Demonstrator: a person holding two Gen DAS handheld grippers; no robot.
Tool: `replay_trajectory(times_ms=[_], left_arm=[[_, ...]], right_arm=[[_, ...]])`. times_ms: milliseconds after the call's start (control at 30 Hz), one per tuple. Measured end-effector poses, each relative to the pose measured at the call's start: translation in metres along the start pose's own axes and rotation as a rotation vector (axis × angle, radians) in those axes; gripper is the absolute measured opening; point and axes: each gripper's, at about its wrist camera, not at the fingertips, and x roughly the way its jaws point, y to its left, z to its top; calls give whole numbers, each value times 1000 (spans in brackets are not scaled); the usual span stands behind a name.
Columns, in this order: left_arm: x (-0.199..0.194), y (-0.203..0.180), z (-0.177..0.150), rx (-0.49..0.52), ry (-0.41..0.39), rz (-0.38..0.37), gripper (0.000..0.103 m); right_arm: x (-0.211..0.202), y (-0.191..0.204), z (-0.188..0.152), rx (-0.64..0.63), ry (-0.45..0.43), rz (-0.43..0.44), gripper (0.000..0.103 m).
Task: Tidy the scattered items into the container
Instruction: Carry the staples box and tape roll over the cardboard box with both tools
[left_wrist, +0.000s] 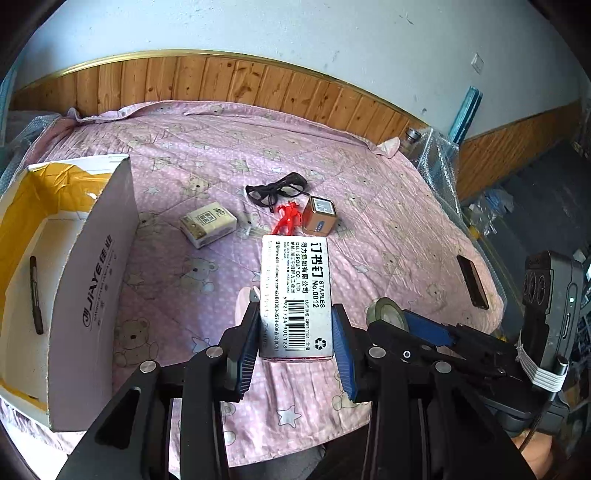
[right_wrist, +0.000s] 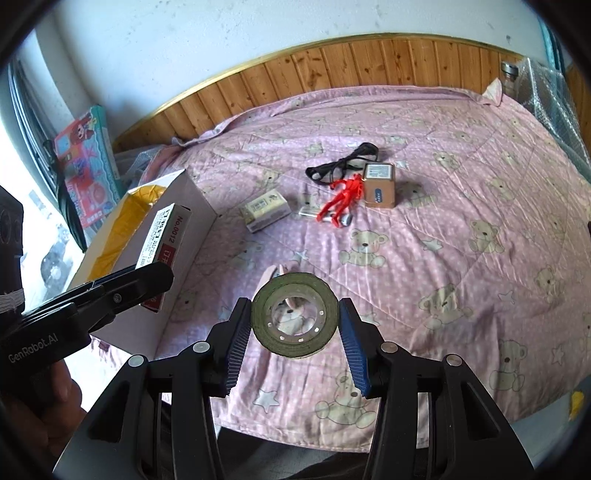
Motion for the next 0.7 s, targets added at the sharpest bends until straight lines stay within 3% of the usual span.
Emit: replay_trajectory(times_ms=[400, 700], left_arm=[[-47, 42, 14, -97, -102, -15, 38], [-74, 82, 19, -187, -161, 21, 38]], right_arm=[[3, 68, 32, -106, -25, 56, 50], [8, 122, 51, -191, -43, 118, 50]])
